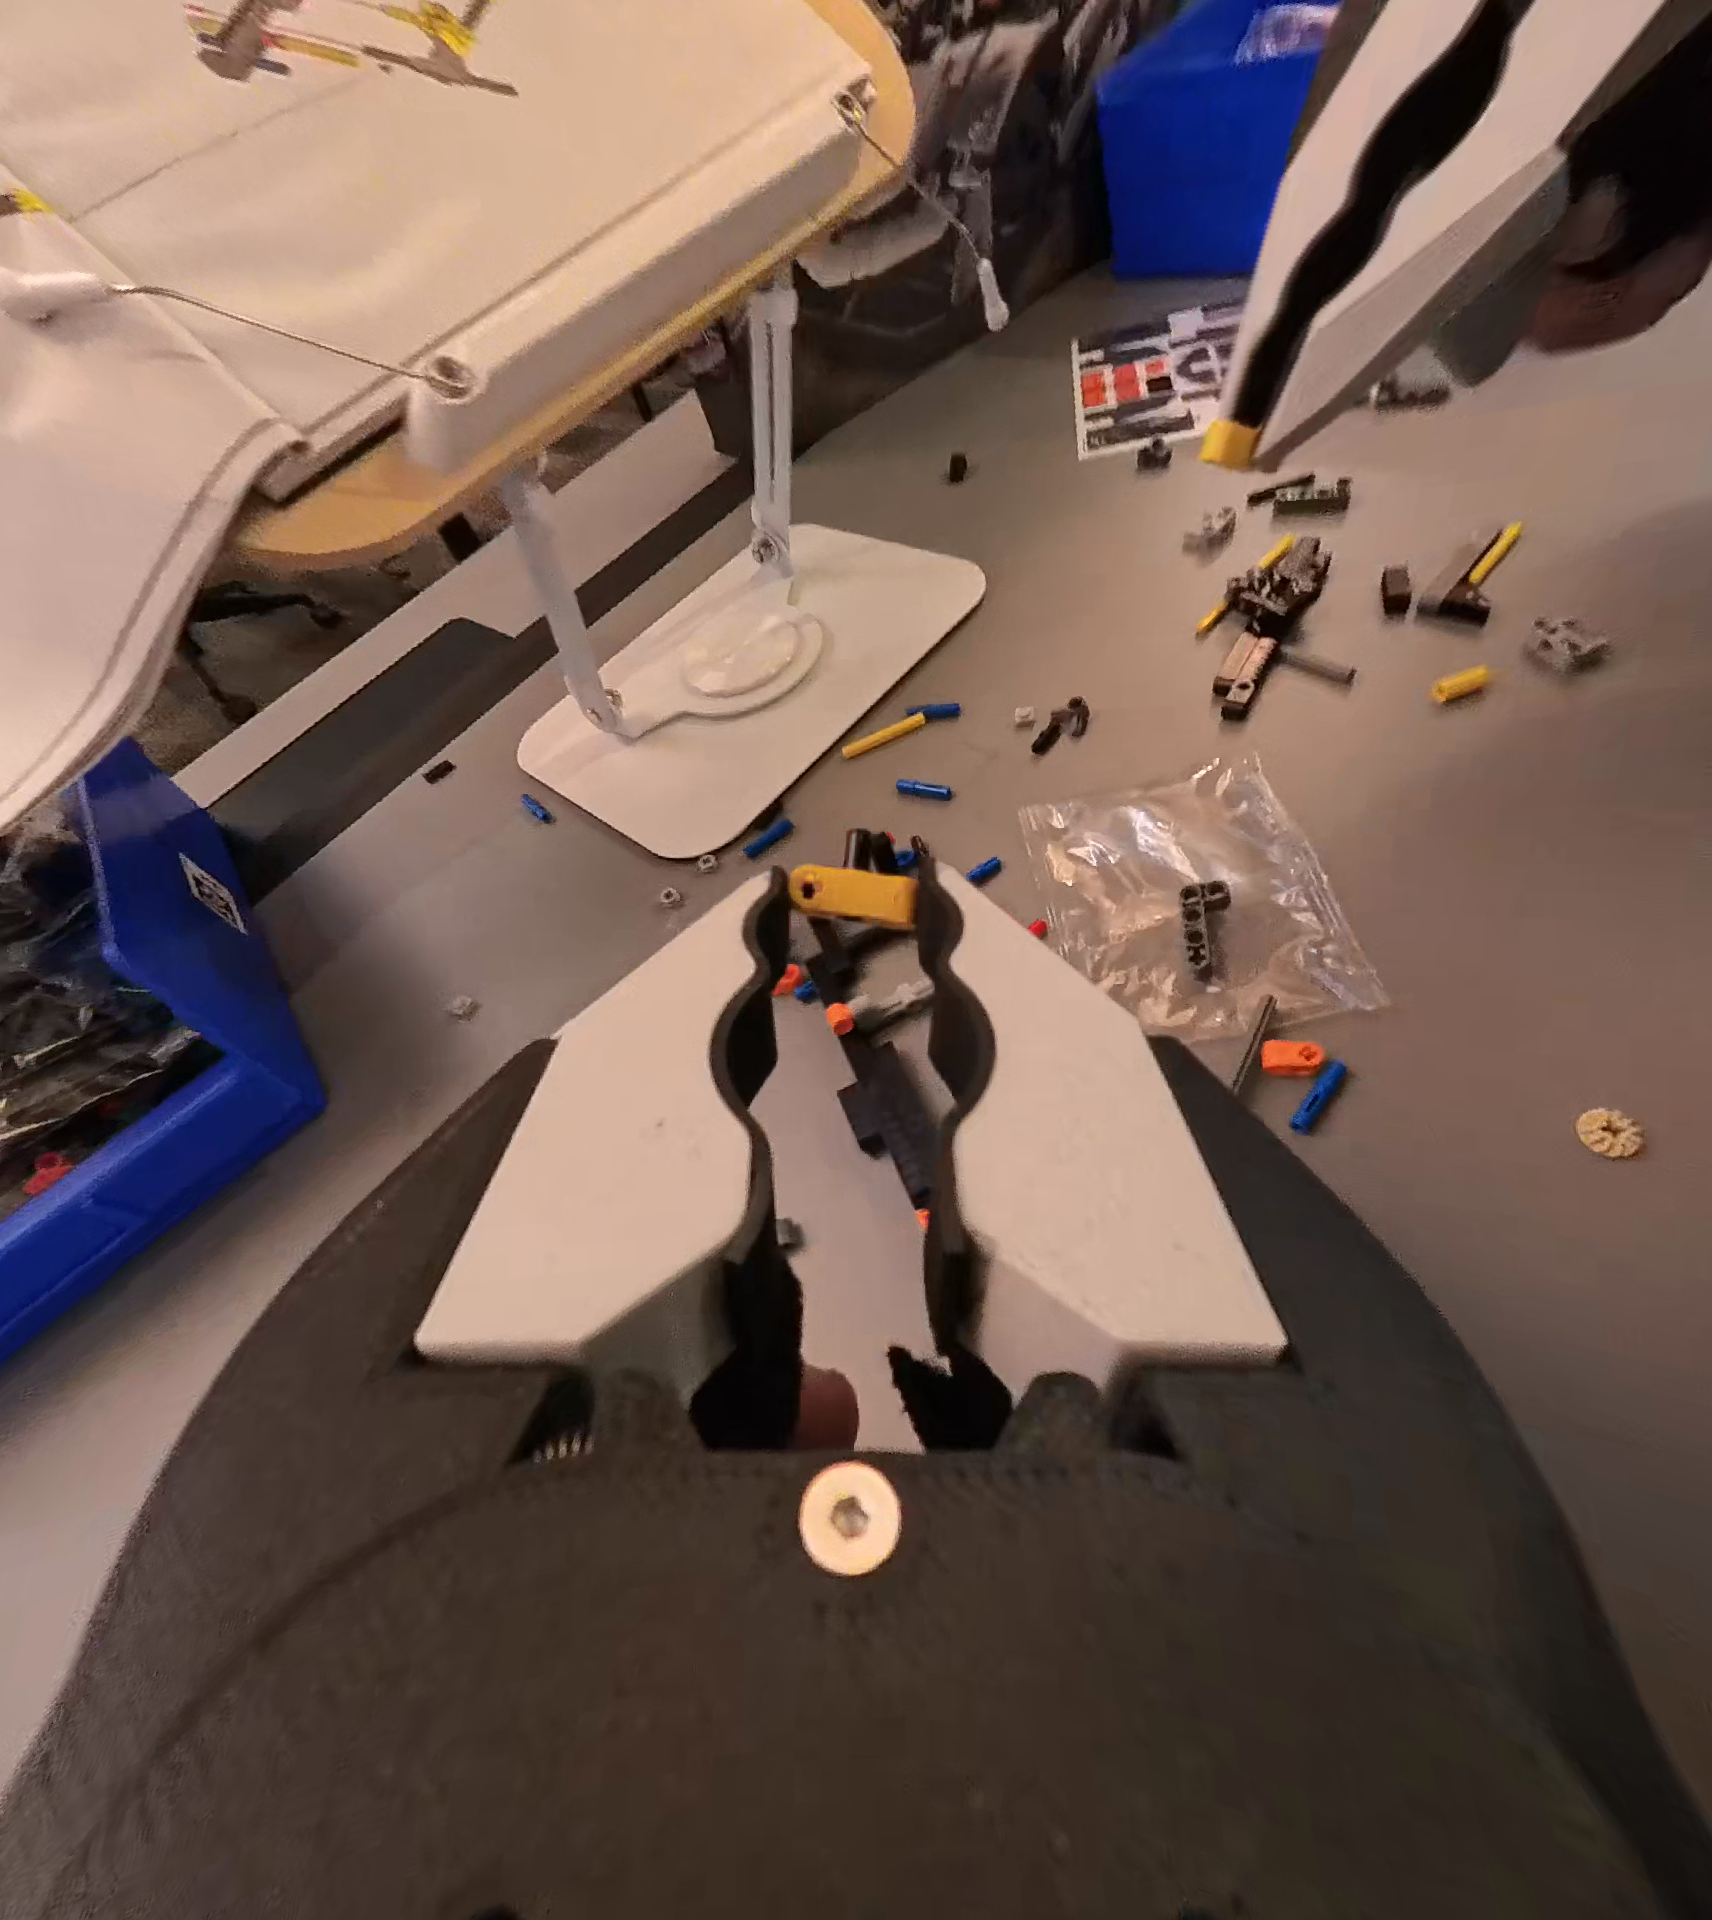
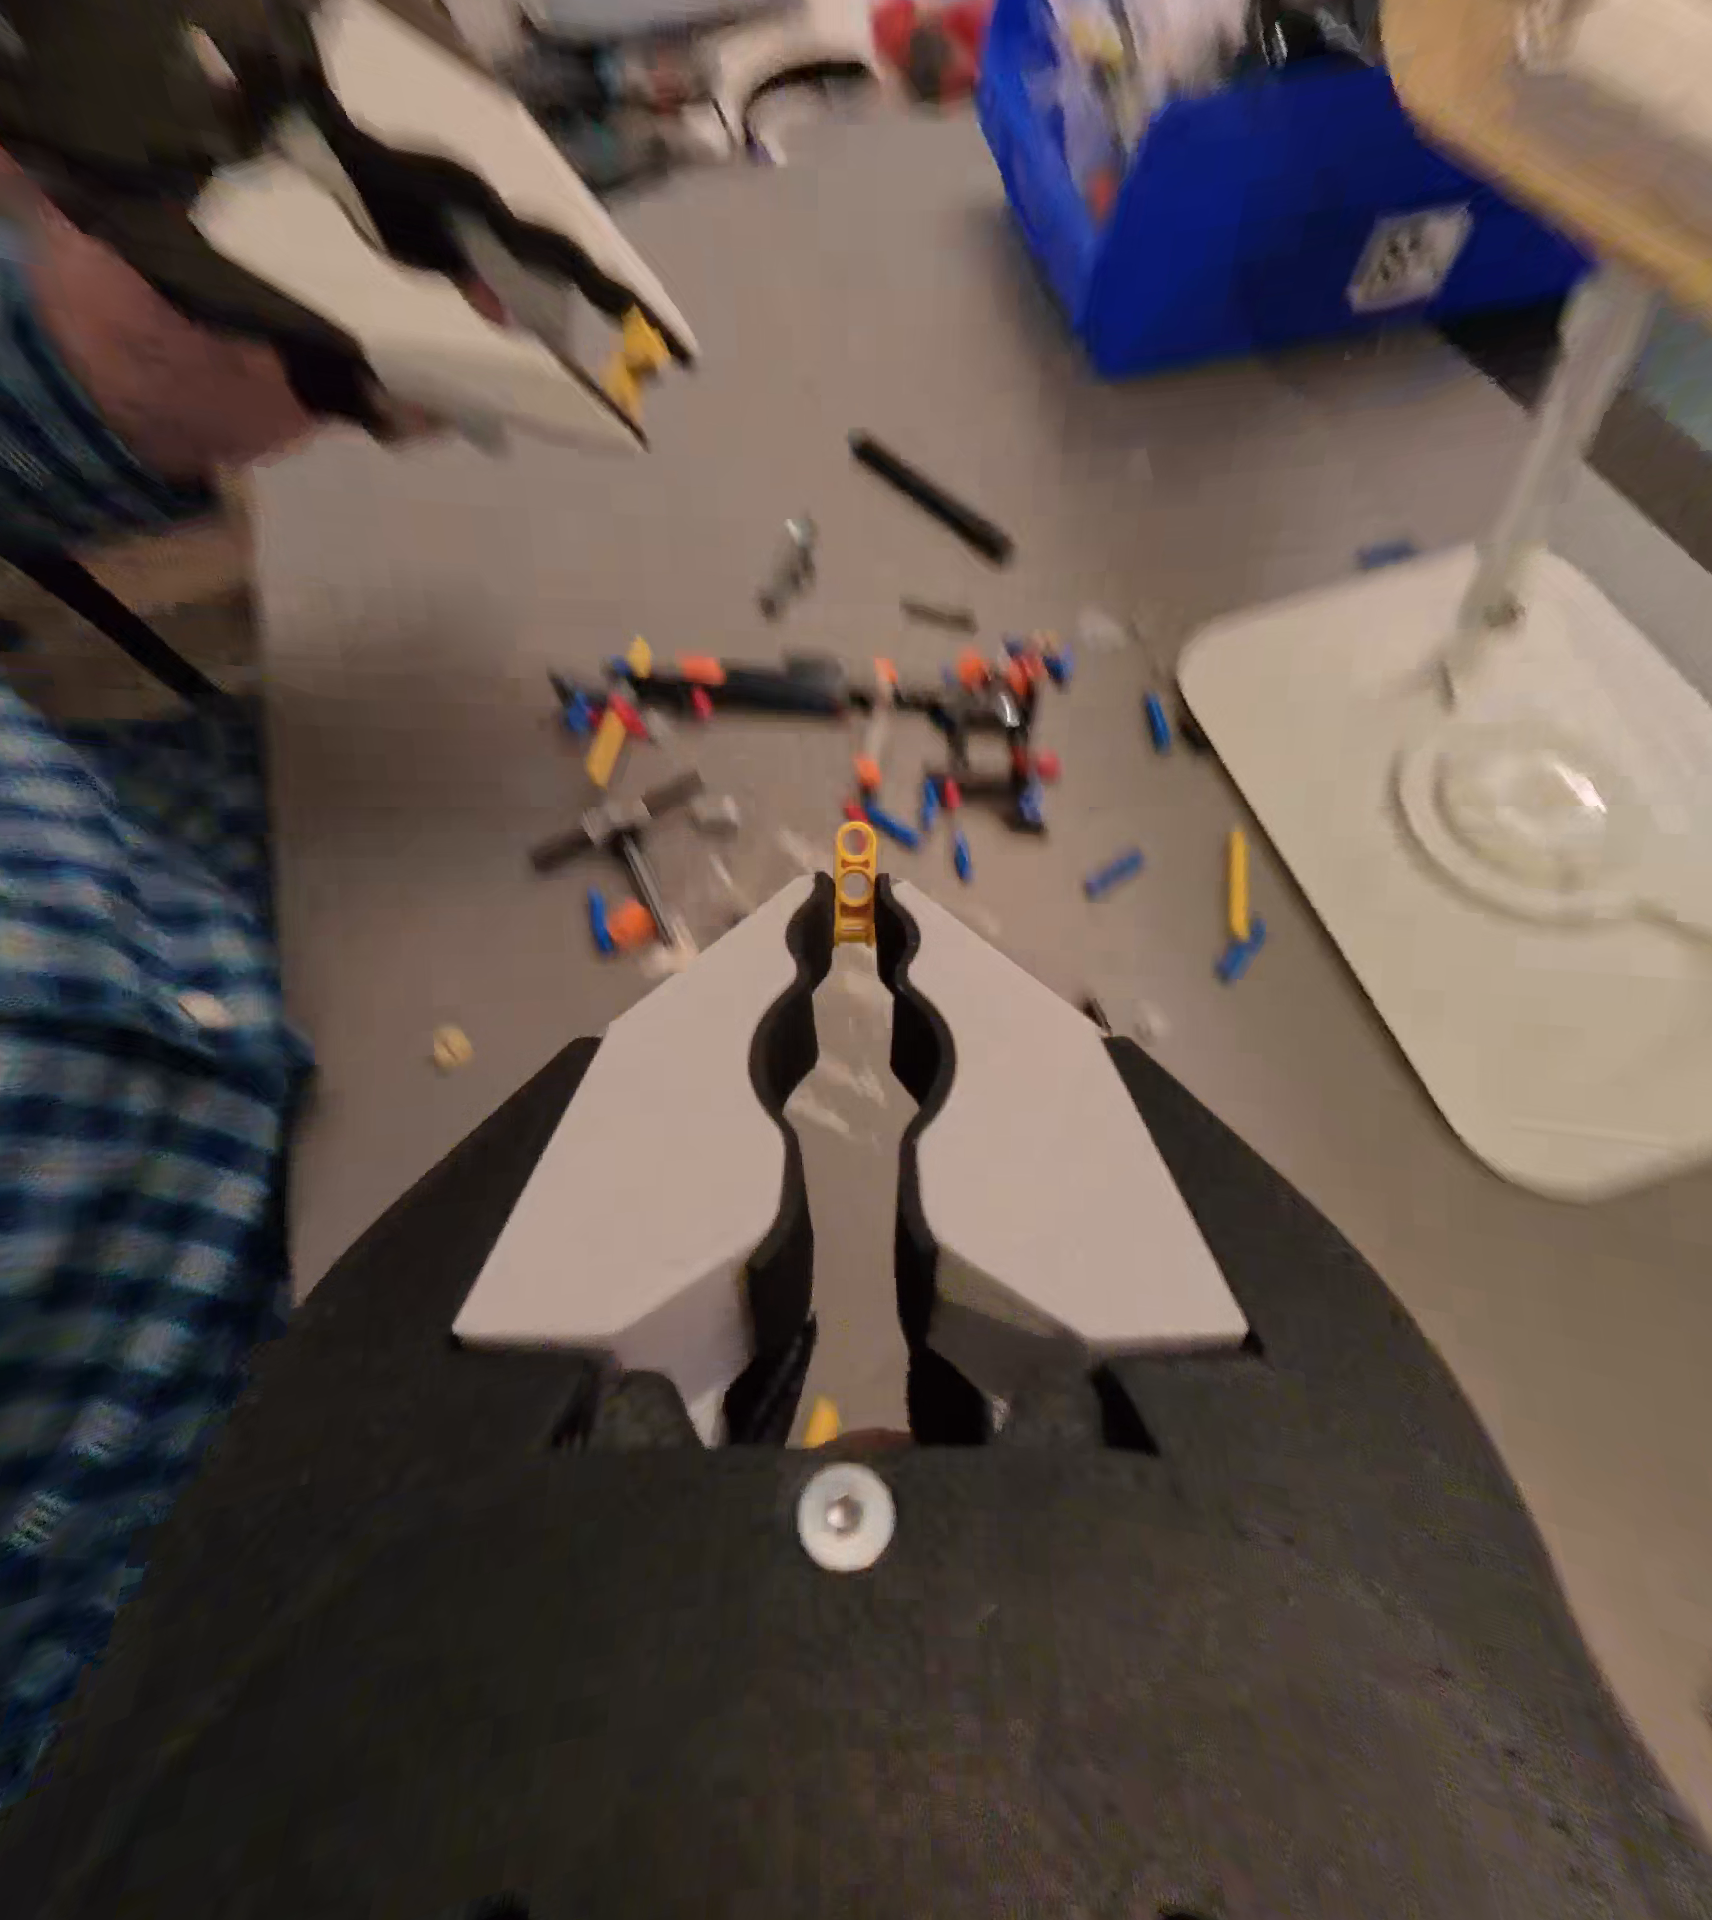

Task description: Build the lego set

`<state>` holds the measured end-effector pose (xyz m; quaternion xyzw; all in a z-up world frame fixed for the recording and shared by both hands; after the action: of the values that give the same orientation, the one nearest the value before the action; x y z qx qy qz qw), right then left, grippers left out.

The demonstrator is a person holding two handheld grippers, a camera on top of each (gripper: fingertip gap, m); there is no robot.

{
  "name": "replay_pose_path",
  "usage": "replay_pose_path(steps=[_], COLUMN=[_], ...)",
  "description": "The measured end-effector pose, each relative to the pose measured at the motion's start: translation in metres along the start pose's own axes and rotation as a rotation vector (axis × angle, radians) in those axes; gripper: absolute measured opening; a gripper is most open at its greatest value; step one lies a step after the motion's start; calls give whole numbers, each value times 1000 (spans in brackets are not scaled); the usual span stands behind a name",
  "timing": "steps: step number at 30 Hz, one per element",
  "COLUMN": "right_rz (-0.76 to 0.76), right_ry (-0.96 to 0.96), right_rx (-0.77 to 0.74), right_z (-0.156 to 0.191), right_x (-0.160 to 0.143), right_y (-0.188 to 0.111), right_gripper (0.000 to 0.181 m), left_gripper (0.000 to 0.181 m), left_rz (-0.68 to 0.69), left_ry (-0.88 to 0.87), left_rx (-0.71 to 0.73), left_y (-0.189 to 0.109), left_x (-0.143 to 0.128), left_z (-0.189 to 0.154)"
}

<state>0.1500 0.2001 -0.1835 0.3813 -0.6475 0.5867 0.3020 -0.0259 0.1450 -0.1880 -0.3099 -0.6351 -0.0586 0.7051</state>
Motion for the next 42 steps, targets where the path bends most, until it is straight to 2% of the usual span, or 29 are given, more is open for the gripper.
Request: replay_pose_path(steps=[3,6,13,16,20,24,29,34,37,42], right_rz=[-152,-281,-467,-502,-460,-284,-232,-200,-177,-195], right_ry=[59,158,405,411,146,-332,-673,-860,-897,-968], right_rx=[72,168,389,416,331,151,98,158,198,222], right_z=[0,0,-3,-5,2,13,17,26,27,35], right_x=[42,72,108,115,129,135,149,154,154,155], right_y=[20,40,73,82,90,103,108,113,117,120], right_gripper=[5,5,5,5,5,5,6,5,5,5], left_gripper=[22,21,22,22,22,22,22,22,22,22], left_rz=[-31,-45,-85,-92,-147,-176,-181,-196,-201,-197], left_ry=[-5,-14,-67,-89,-197,-295,-379,-476,-518,-524], left_rx=[13,24,-17,-64,-187,-281,-398,-537,-612,-643], left_y=[-8,-15,-26,-31,-40,-46,-53,-61,-64,-65], left_x=[6,10,18,18,22,18,15,16,15,14], left_z=[7,13,20,21,22,28,31,33,31,29])
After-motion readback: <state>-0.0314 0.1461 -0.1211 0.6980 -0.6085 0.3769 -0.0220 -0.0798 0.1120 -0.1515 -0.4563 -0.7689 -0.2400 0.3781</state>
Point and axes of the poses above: each gripper's, where its closed fingertips meet, y out along the fingers, x out of its top, z = x × y across the jaws, the point moved 3 cm from there along -y, back along the fingers, and after that the axes turned 15 degrees about -y, right-handed, at the moved point
